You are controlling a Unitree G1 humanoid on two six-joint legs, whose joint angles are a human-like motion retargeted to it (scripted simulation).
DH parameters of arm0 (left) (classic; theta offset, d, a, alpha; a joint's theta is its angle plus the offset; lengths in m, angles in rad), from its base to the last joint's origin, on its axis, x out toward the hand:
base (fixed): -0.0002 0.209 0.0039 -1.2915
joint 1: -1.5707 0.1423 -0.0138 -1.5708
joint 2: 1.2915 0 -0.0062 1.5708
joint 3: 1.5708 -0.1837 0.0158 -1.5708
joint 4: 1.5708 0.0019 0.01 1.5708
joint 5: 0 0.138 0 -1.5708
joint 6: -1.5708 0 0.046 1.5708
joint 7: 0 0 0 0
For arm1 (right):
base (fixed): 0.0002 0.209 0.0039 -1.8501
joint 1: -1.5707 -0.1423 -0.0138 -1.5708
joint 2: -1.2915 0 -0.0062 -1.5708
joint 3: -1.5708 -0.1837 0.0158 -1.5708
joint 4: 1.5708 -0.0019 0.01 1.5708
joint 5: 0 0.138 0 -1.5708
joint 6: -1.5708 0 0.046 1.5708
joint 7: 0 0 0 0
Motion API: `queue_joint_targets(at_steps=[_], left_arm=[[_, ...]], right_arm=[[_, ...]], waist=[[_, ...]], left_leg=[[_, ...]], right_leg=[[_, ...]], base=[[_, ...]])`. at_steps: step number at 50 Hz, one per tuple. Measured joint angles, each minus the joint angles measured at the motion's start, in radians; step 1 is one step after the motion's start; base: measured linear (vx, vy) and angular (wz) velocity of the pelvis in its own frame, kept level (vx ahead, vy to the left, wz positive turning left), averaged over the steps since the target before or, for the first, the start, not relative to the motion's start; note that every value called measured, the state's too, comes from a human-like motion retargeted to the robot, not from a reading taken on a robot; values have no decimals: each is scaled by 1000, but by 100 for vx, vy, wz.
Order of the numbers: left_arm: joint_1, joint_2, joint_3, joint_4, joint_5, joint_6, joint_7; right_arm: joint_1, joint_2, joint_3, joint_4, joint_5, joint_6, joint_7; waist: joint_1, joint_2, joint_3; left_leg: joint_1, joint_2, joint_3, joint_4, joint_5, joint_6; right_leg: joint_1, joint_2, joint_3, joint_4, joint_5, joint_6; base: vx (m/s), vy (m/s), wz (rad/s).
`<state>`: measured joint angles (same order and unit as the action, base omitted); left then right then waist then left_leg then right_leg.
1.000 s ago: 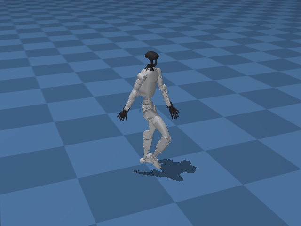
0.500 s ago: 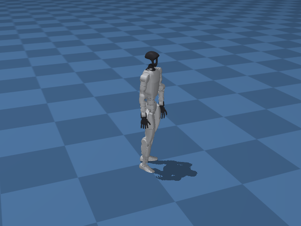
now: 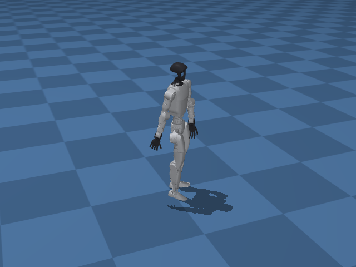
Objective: Upper body actions
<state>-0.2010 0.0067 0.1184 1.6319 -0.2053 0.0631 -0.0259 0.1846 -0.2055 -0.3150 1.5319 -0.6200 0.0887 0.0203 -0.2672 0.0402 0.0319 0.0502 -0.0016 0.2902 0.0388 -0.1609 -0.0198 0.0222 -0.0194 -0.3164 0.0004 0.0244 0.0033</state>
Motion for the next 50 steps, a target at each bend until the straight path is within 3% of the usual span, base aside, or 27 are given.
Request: queue_joint_targets(at_steps=[10, 18, 20, 22, 23, 25, 27, 30, 33, 36, 43, 45, 50], left_arm=[[65, 14, -20, -15, 29, 20, -23], [218, 48, 24, -25, 145, 37, -10], [284, 57, 30, -12, 141, 30, -6], [327, 66, 46, 12, 139, 41, -19], [346, 74, 52, 26, 141, 48, -32], [383, 83, 57, 57, 143, 70, -64], [419, 90, 57, 68, 154, 125, -106], [459, 89, 56, 68, 205, 216, -174], [504, 87, 51, 68, 278, 217, -238], [528, 83, 46, 68, 333, 191, -229], [472, 93, 67, 68, 295, 147, -175], [445, 94, 85, 68, 260, 135, -153], [405, 99, 132, 39, 185, 121, -102]], right_arm=[[-60, 11, 50, -32, -30, -16, 31], [-172, 2, 132, -6, 103, -18, 20], [-219, 22, 153, -14, 160, -12, 41], [-294, 55, 175, -38, 242, -4, 63], [-334, 73, 182, -57, 283, -6, 73], [-419, 108, 203, -97, 346, -16, 115], [-512, 137, 200, -141, 359, -8, 173], [-637, 174, 166, -235, 350, -8, 220], [-716, 185, 196, -313, 363, -53, 270], [-774, 177, 214, -331, 321, -93, 265], [-770, 171, 233, -297, 268, -127, 234], [-733, 171, 232, -277, 248, -128, 224], [-604, 175, 254, -182, 191, -126, 179]], waist=[[35, 31, -16], [50, 60, -34], [66, 32, -29], [76, -19, 10], [89, -37, 38], [144, -78, 95], [197, -92, 135], [312, -72, 179], [394, -90, 185], [456, -123, 172], [461, -138, 122], [442, -134, 97], [346, -144, 36]], left_leg=[[-8, 12, -7, -18, 11, -10], [-54, 49, 23, 112, -9, -45], [-108, 60, 61, 259, 73, -53], [-238, 97, 30, 528, 235, -75], [-315, 104, 0, 666, 318, -55], [-466, 83, -46, 913, 386, -14], [-625, 203, -4, 1187, 294, 22], [-868, 373, 33, 1506, 160, 130], [-1062, 371, 59, 1647, 91, 165], [-1157, 336, 124, 1657, 57, 156], [-1077, 327, 120, 1548, 65, 109], [-986, 316, 96, 1475, 92, 83], [-648, 174, 55, 1111, 186, 18]], right_leg=[[-24, 9, -3, 11, 2, -12], [-30, 12, 20, 24, -1, -33], [-24, -16, 40, 40, -7, -41], [-11, -67, 46, 64, -18, -44], [-2, -82, 46, 75, -22, -47], [14, -108, 72, 96, -24, -56], [21, -101, 72, 107, -27, -80], [20, -46, 91, 97, -19, -130], [15, -53, 131, 85, -7, -148], [-3, -93, 169, 85, -4, -149], [-14, -107, 142, 94, -29, -143], [-15, -105, 123, 95, -38, -137], [6, -125, 73, 91, -62, -111]], base=[[2, -4, 0], [8, -8, -10], [8, -6, -37], [-12, -10, -11], [-20, -13, -24], [-21, -16, -53], [-18, -15, -35], [-13, -8, -56], [0, 1, -71], [4, 9, -51], [6, 1, 22], [7, 4, 51], [13, 7, 53]])
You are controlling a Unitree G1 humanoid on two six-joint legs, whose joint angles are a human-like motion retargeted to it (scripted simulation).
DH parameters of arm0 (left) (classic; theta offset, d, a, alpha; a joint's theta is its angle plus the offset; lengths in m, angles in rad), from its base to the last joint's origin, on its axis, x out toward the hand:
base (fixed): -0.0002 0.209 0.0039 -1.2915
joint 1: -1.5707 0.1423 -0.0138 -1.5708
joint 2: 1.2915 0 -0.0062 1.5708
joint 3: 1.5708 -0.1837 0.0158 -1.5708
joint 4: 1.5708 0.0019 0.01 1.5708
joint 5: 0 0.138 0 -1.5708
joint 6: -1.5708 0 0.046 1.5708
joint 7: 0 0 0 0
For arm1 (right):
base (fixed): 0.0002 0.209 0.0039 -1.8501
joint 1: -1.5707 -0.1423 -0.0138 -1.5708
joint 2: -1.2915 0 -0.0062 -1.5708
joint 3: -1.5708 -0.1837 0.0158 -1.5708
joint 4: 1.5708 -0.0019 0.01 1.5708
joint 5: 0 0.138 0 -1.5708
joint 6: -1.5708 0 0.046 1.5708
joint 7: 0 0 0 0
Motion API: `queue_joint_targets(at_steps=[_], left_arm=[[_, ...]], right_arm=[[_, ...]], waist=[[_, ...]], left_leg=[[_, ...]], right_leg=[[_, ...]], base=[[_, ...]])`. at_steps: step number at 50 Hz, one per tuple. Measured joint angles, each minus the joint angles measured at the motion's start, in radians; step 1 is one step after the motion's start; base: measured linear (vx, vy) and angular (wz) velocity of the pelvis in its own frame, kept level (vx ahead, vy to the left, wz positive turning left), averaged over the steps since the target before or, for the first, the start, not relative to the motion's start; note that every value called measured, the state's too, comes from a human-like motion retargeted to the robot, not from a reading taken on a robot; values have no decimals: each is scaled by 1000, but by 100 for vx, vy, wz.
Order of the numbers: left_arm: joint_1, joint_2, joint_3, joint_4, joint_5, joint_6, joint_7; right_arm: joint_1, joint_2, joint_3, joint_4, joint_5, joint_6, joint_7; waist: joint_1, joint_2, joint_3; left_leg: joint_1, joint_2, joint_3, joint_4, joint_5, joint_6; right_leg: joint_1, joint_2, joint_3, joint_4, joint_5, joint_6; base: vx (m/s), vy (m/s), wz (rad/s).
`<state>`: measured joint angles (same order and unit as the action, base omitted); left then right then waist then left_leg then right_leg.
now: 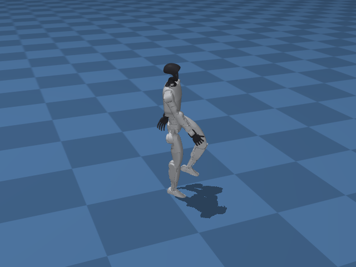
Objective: Upper body actions
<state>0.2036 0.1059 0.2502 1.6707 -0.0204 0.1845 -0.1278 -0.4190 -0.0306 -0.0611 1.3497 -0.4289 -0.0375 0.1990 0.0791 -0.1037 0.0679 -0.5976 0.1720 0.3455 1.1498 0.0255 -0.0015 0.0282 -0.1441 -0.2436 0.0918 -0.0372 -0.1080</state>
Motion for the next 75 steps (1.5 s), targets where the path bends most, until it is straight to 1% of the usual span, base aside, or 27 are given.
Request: queue_joint_targets(at_steps=[3, 5, 7, 8, 10, 13, 15, 20, 23, 25, 28, 30, 32, 35, 36, 40, 43, 46, 50, 54, 58, 61, 65, 66, 67, 69, 75], left_arm=[[-11, 6, 17, -34, -25, -12, 35], [-21, 11, 24, -52, -38, -22, 58], [-34, 19, 26, -66, -45, -31, 75], [-42, 22, 25, -70, -48, -33, 82], [-60, 22, 22, -75, -50, -33, 91], [-92, 22, 36, -88, -45, -37, 95], [-114, 28, 37, -99, -47, -48, 103], [-175, 63, -1, -74, -89, -66, 148], [-225, 78, -30, 0, -139, -80, 171], [-252, 80, -58, 29, -162, -77, 169], [-300, 52, -138, 29, -191, -63, 170], [-348, 13, -177, 29, -212, -88, 197], [-424, -25, -218, 26, -239, -114, 228], [-549, -68, -229, -31, -237, -131, 305], [-590, -82, -221, -59, -228, -144, 329], [-732, -132, -229, -169, -227, -204, 390], [-819, -161, -240, -237, -227, -241, 427], [-880, -178, -254, -278, -209, -262, 455], [-907, -183, -282, -303, -180, -268, 490], [-858, -165, -313, -313, -130, -266, 453], [-783, -148, -343, -253, -102, -265, 387], [-734, -136, -350, -177, -109, -214, 288], [-666, -124, -337, -100, -125, -186, 244], [-648, -124, -332, -89, -131, -187, 246], [-630, -124, -326, -78, -138, -188, 246], [-600, -121, -301, -61, -147, -184, 243], [-506, -118, -206, -49, -185, -173, 218]], right_arm=[[89, -8, 10, 67, -27, 15, -22], [142, -15, 12, 113, -41, 24, -38], [185, -21, 8, 147, -52, 37, -47], [202, -25, 4, 163, -59, 44, -51], [230, -34, -5, 185, -75, 55, -59], [254, -46, -6, 188, -95, 57, -64], [262, -54, -10, 169, -101, 53, -65], [288, -66, -42, 89, -102, 31, -15], [318, -72, -72, 25, -136, 14, 45], [341, -79, -90, -11, -185, -9, 52], [381, -96, -119, -17, -232, -40, -26], [415, -117, -138, 12, -237, -57, -96], [452, -142, -169, 59, -238, -33, -140], [507, -185, -215, 149, -209, 48, -144], [531, -200, -228, 177, -193, 74, -132], [655, -234, -292, 267, -136, 157, -124], [731, -233, -323, 317, -80, 187, -187], [782, -224, -335, 346, -53, 196, -221], [792, -205, -342, 332, -85, 211, -202], [752, -185, -339, 270, -135, 190, -158], [695, -155, -329, 191, -131, 156, -106], [645, -136, -309, 129, -123, 129, -86], [585, -128, -266, 66, -155, 98, -86], [577, -129, -256, 56, -164, 93, -92], [569, -129, -248, 47, -173, 88, -97], [555, -129, -237, 39, -188, 87, -105], [552, -122, -228, 66, -183, 112, -125]], waist=[[-54, 10, -47], [-89, 35, -71], [-127, 77, -89], [-150, 94, -94], [-196, 117, -98], [-255, 133, -115], [-267, 134, -111], [-238, 104, -81], [-228, 90, -50], [-246, 87, -24], [-280, 114, 12], [-294, 143, 35], [-322, 164, 69], [-414, 175, 122], [-443, 177, 132], [-536, 178, 176], [-558, 167, 209], [-562, 156, 227], [-554, 155, 229], [-524, 163, 183], [-456, 165, 132], [-403, 159, 104], [-327, 136, 68], [-316, 126, 60], [-304, 115, 54], [-277, 96, 47], [-211, 83, 27]], left_leg=[[225, -97, -26, -327, 55, -39], [387, -151, -70, -591, 133, -86], [526, -170, -96, -838, -20, -136], [588, -152, -32, -924, -105, -120], [644, -170, -33, -1043, -190, -67], [636, -202, -108, -1121, -180, -27], [635, -206, -84, -1145, -176, -24], [629, -237, -116, -1128, -202, 10], [650, -242, -115, -1119, -218, 27], [667, -239, -127, -1111, -224, 33], [683, -199, -130, -1103, -234, 41], [689, -161, -125, -1092, -241, 45], [696, -138, -120, -1078, -245, 53], [693, -125, -153, -1054, -248, 69], [689, -123, -168, -1049, -247, 74], [701, -110, -217, -1037, -248, 94], [727, -105, -229, -1031, -250, 105], [747, -101, -233, -1024, -255, 107], [757, -98, -218, -1028, -258, 102], [751, -111, -170, -1054, -256, 98], [742, -122, -118, -1072, -257, 88], [731, -135, -87, -1074, -262, 78], [711, -171, -36, -1080, -270, 69], [705, -185, -32, -1081, -271, 68], [700, -199, -28, -1083, -272, 67], [696, -223, -16, -1087, -274, 65], [681, -228, 9, -1103, -272, 38]], right_leg=[[7, 8, -24, -10, -9, 17], [13, 38, -44, -16, -15, 23], [12, 89, -74, -13, -27, 27], [16, 106, -92, -13, -32, 31], [30, 121, -124, -19, -41, 45], [21, 115, -162, -27, -46, 70], [11, 105, -172, -31, -44, 85], [-3, 68, -156, 6, -52, 116], [-12, 56, -143, 81, -67, 116], [-17, 48, -143, 150, -31, 117], [-112, 18, -112, 389, 128, 133], [-215, 20, -53, 600, 179, 91], [-317, -37, -72, 843, 125, 65], [-482, -187, -131, 1191, 25, -6], [-547, -213, -123, 1276, 5, -17], [-784, -263, -77, 1510, -42, -32], [-874, -282, -67, 1551, -62, -62], [-880, -285, -62, 1527, -67, -72], [-781, -259, -62, 1434, -42, -52], [-620, -230, -100, 1265, 11, -25], [-435, -122, -108, 989, 86, 31], [-301, -21, -73, 730, 181, 88], [-133, 0, -121, 395, 282, 91], [-99, 7, -117, 313, 291, 113], [-69, 14, -109, 238, 286, 138], [-31, 24, -79, 132, 218, 181], [-9, 35, -70, -22, 108, 187]], base=[[15, 14, 44], [11, 21, 45], [3, 25, 61], [1, 21, 74], [-1, 24, 84], [-10, 31, 67], [-21, 33, 24], [-12, 23, -12], [-11, 24, -20], [-12, 21, 5], [-12, 17, -2], [-8, 16, -38], [-12, 23, -20], [-14, 19, 48], [-10, 12, 72], [-1, 4, 76], [0, -1, 33], [0, -1, 6], [-4, 0, -15], [2, -1, -52], [4, -6, -67], [2, -5, -62], [6, -9, -69], [6, -12, -38], [4, -11, -32], [4, -13, -44], [10, -21, -39]])
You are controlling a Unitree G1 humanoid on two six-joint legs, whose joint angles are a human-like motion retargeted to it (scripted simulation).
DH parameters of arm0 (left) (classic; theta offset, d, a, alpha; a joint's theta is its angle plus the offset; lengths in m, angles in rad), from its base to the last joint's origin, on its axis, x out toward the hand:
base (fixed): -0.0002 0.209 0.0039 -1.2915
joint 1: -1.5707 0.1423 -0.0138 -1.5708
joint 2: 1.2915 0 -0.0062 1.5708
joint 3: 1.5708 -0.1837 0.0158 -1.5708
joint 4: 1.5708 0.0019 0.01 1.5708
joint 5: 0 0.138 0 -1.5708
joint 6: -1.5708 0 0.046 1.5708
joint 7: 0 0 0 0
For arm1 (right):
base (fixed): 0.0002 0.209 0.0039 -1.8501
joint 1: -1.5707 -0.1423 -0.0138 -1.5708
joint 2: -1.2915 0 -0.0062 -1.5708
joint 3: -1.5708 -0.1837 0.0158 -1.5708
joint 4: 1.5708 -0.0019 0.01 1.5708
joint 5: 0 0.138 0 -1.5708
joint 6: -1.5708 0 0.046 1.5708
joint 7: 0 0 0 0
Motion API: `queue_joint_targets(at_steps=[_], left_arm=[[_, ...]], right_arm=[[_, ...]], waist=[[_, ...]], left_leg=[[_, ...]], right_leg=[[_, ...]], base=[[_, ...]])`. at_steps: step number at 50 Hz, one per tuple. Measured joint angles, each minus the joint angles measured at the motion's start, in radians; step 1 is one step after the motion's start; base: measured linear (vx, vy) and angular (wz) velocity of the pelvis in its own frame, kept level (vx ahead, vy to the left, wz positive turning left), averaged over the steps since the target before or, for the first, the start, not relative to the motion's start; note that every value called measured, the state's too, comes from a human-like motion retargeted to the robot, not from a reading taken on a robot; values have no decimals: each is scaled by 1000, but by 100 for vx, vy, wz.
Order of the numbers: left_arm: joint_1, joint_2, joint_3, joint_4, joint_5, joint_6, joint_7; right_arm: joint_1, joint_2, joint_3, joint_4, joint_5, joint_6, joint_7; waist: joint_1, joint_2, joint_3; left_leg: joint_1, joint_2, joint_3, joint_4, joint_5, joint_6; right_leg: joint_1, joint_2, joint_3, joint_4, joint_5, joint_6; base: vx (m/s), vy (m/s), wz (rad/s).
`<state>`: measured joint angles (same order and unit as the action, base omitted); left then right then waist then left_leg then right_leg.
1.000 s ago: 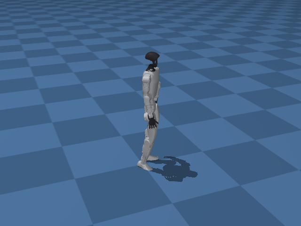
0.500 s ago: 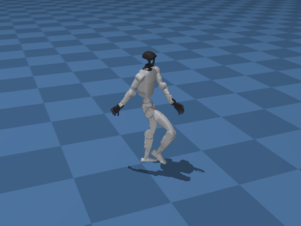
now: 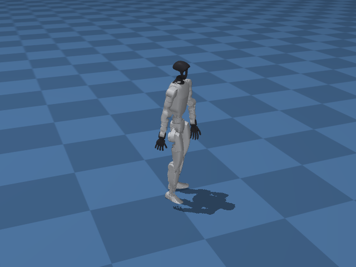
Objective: Upper body actions
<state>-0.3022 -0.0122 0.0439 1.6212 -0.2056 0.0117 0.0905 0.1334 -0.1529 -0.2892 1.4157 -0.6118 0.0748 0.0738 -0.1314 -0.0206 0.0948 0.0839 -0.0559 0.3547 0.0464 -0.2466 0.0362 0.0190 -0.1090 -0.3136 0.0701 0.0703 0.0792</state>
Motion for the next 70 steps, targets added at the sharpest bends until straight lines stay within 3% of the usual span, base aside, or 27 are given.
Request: queue_joint_targets(at_steps=[5, 10, 14, 17, 18, 20, 23, 28, 33, 38, 43, 52, 56, 58, 60, 62, 65, 70], left_arm=[[147, -3, 116, -28, -137, -1, -66], [293, 1, 216, 9, -210, 24, -33], [404, 62, 120, 60, -57, 52, -98], [481, 121, -19, 76, 220, 84, -189], [504, 131, -54, 78, 313, 99, -211], [546, 145, -100, 79, 450, 120, -244], [608, 129, -92, 79, 501, 134, -285], [674, 81, 6, 79, 445, 168, -334], [658, 70, 28, 79, 380, 163, -346], [599, 86, -2, 79, 384, 128, -307], [551, 85, 44, 63, 339, 122, -260], [496, 77, 196, -5, 201, 151, -204], [485, 90, 213, -19, 167, 146, -174], [480, 99, 214, -16, 155, 145, -169], [477, 107, 217, -7, 148, 149, -172], [471, 110, 221, 9, 146, 156, -179], [430, 119, 209, 46, 133, 160, -166], [287, 150, 43, 79, 147, 191, -121]], right_arm=[[2, -14, 10, 75, 85, -12, -47], [-38, -33, 49, 134, 240, -47, -112], [-123, -19, 113, 154, 345, -42, -95], [-211, 19, 128, 127, 372, -34, -64], [-246, 34, 131, 112, 380, -30, -49], [-331, 66, 118, 69, 391, -17, -11], [-458, 109, 109, -29, 422, -7, 64], [-603, 135, 142, -198, 408, -45, 167], [-689, 117, 145, -200, 318, -93, 114], [-655, 118, 129, -161, 320, -99, 122], [-559, 109, 143, -97, 266, -96, 85], [-317, 87, 168, 64, 147, -57, 16], [-254, 73, 181, 135, 152, -31, -10], [-246, 70, 191, 149, 146, -23, -21], [-247, 70, 201, 143, 122, -19, -24], [-244, 72, 207, 109, 80, -21, -6], [-233, 76, 212, 12, 9, -39, 50], [-196, 56, 150, -131, -30, -110, 71]], waist=[[17, 11, -25], [-23, 34, -5], [36, -7, 22], [91, -36, 43], [114, -45, 47], [146, -44, 59], [205, -29, 74], [311, -33, 73], [368, -63, 72], [355, -61, 37], [320, -52, 10], [231, -55, -31], [196, -24, -54], [162, 11, -62], [122, 46, -71], [72, 66, -86], [21, 78, -100], [-9, 46, -41]], left_leg=[[-7, 25, 34, -3, 7, -36], [-58, 99, 44, 151, 11, -88], [-186, 198, 78, 481, 203, -135], [-356, 219, -12, 769, 334, -65], [-421, 217, -37, 863, 321, -63], [-549, 315, -21, 1079, 263, -40], [-760, 423, -41, 1380, 187, 16], [-1037, 421, -60, 1650, 133, 23], [-1140, 419, 17, 1711, 95, 35], [-1135, 434, 39, 1666, 99, 37], [-997, 421, 31, 1483, 128, 12], [-513, 187, -11, 845, 219, -67], [-264, 83, -35, 466, 265, -115], [-148, 60, -48, 280, 201, -141], [-47, 71, 62, 121, 106, -115], [-8, 50, 53, 36, 58, -85], [-13, 33, -3, -8, 53, -68], [-14, 16, -80, 28, 28, -26]], right_leg=[[-14, 33, 2, -34, -28, -45], [8, 46, 4, -30, -47, -75], [27, 11, 35, -26, -51, -94], [42, -7, 33, -25, -52, -109], [42, -11, 36, -25, -51, -114], [44, 0, 21, -25, -53, -129], [43, 33, 20, -33, -50, -163], [25, 37, 62, -36, -43, -195], [16, 11, 71, -26, -51, -199], [10, 18, 34, -31, -63, -199], [5, 15, 4, -40, -67, -191], [13, -30, -19, -38, -84, -156], [15, -2, -17, -27, -99, -145], [20, 35, -32, -21, -109, -143], [27, 70, -49, -16, -120, -138], [31, 79, -73, -14, -129, -124], [23, 69, -93, 7, -149, -101], [21, 12, -147, 155, -198, -78]], base=[[23, -23, -30], [21, -19, 18], [11, -24, -22], [4, -28, 0], [3, -25, -1], [0, -21, 14], [-2, -14, -9], [1, -4, -42], [2, -6, -4], [6, -1, 39], [2, 7, 35], [5, 14, 17], [5, 19, -6], [1, 26, 20], [0, 27, 33], [0, 24, 50], [-11, 26, 43], [-22, 22, 56]])
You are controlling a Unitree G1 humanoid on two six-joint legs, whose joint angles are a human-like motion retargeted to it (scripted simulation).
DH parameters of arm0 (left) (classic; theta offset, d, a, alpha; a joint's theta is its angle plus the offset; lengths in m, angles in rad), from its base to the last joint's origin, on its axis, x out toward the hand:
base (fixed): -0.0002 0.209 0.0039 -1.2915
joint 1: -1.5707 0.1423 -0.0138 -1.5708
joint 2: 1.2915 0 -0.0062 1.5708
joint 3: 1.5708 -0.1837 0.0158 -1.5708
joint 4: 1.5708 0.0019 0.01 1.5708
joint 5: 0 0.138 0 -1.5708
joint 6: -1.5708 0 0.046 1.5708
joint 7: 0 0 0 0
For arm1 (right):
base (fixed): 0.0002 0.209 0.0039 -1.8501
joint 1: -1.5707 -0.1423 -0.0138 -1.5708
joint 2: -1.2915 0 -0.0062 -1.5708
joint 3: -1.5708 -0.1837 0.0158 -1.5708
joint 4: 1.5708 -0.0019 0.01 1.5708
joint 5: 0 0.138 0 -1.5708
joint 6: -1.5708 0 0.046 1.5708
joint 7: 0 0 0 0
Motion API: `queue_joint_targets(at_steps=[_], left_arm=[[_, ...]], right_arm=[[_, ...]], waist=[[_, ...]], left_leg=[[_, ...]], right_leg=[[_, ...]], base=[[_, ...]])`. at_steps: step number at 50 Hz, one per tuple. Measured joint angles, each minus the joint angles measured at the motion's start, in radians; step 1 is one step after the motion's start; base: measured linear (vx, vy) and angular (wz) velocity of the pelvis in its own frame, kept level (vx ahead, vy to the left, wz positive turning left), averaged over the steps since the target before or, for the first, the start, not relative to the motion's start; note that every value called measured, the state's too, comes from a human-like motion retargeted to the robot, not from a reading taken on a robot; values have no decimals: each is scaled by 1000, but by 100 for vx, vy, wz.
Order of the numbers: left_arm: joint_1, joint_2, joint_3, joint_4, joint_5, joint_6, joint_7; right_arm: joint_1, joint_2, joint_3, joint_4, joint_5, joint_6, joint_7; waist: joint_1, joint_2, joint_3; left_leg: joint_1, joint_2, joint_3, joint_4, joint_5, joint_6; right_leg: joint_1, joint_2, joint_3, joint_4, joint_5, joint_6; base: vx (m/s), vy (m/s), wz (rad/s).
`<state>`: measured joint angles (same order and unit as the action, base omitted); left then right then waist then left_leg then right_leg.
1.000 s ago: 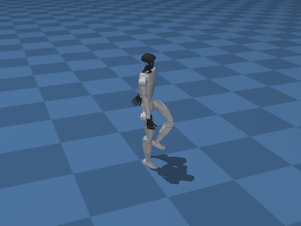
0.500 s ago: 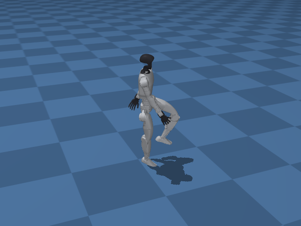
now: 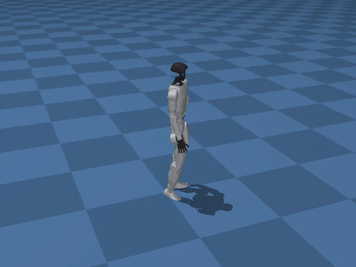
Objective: Upper body actions
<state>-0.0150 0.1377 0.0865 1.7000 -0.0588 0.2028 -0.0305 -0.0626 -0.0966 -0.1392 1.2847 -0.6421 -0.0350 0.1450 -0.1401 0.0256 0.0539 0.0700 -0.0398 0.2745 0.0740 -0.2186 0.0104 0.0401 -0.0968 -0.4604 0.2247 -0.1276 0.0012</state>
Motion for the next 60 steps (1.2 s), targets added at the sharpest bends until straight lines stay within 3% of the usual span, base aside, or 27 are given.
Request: queue_joint_targets(at_steps=[2, 5, 7, 12, 15, 19, 25, 31, 40, 43, 47, 56, 58, 60], left_arm=[[-63, -3, -91, 0, 10, -4, 6], [-186, -41, -150, -5, 6, -15, 50], [-241, -95, -124, -70, -29, -24, 91], [-449, -186, -29, -261, -157, -116, 192], [-568, -219, -20, -376, -176, -192, 286], [-685, -214, -30, -466, -177, -247, 332], [-755, -196, -29, -472, -213, -276, 347], [-668, -177, -59, -408, -205, -252, 322], [-393, -233, -48, -301, -267, -200, 189], [-321, -241, -45, -256, -260, -181, 160], [-263, -212, -33, -214, -203, -138, 132], [-106, -49, 46, -131, -32, -33, 132], [-34, -19, 52, -122, -24, 16, 125], [45, 3, 61, -108, 35, 35, 131]], right_arm=[[45, -5, -27, -35, 15, -16, -14], [107, -4, -72, -55, 20, -30, -54], [152, -14, -76, -28, 23, -30, -92], [231, -73, -78, 140, -30, 50, -87], [295, -115, -107, 231, -91, 123, -27], [386, -151, -169, 314, -92, 189, -68], [442, -174, -255, 367, 31, 212, -135], [406, -142, -258, 296, 52, 180, -93], [256, -66, -168, 138, -14, 106, -150], [221, -65, -142, 107, -30, 94, -133], [181, -63, -125, 111, -31, 88, -122], [3, -47, 22, 261, 185, 130, -156], [-51, -23, 72, 263, 229, 136, -148], [-118, 15, 125, 240, 274, 175, -133]], waist=[[15, -13, 27], [25, -14, 73], [6, -6, 102], [-185, -10, 193], [-282, 7, 229], [-341, 3, 271], [-345, -5, 274], [-300, 10, 213], [-149, 20, 84], [-90, 8, 43], [-27, -11, 34], [-11, 1, 43], [-9, -25, 53], [1, -72, 63]], left_leg=[[8, 1, -17, 21, -8, 5], [22, 21, -10, 27, -16, 15], [35, 36, 3, 25, -16, 25], [48, 54, -62, 35, -8, 60], [40, 88, -117, 47, -6, 71], [64, 109, -146, 64, -16, 84], [79, 114, -124, 75, -31, 87], [70, 103, -62, 47, -31, 78], [43, 39, 79, -1, -42, 55], [29, -3, 124, -16, -42, 43], [28, -35, 159, -34, -35, 27], [-41, 54, 209, 77, -8, -59], [-81, 91, 226, 207, 53, -85], [-178, 144, 223, 438, 186, -97]], right_leg=[[-29, -31, 2, 122, 70, -7], [-174, -111, 61, 447, 268, -10], [-301, -156, 96, 678, 343, -85], [-591, -351, 84, 1165, 211, -147], [-787, -355, 137, 1309, 186, -142], [-940, -351, 147, 1349, 150, -158], [-932, -325, 111, 1282, 136, -151], [-683, -280, 68, 1108, 223, -97], [-220, -67, 111, 401, 439, -1], [-107, -10, 186, 132, 299, 69], [-33, -6, 154, -89, 157, 50], [-46, 22, 168, -176, 157, 0], [-42, 9, 183, -165, 148, -10], [-38, -32, 189, -148, 136, -16]], base=[[-15, 19, 13], [-22, 21, -17], [-15, 20, -21], [-18, 17, 71], [-6, 4, 90], [2, 0, 28], [1, -1, -20], [2, -2, -53], [10, -6, -83], [15, -9, -75], [9, -16, -57], [5, -21, -4], [7, -31, 11], [3, -34, -7]])
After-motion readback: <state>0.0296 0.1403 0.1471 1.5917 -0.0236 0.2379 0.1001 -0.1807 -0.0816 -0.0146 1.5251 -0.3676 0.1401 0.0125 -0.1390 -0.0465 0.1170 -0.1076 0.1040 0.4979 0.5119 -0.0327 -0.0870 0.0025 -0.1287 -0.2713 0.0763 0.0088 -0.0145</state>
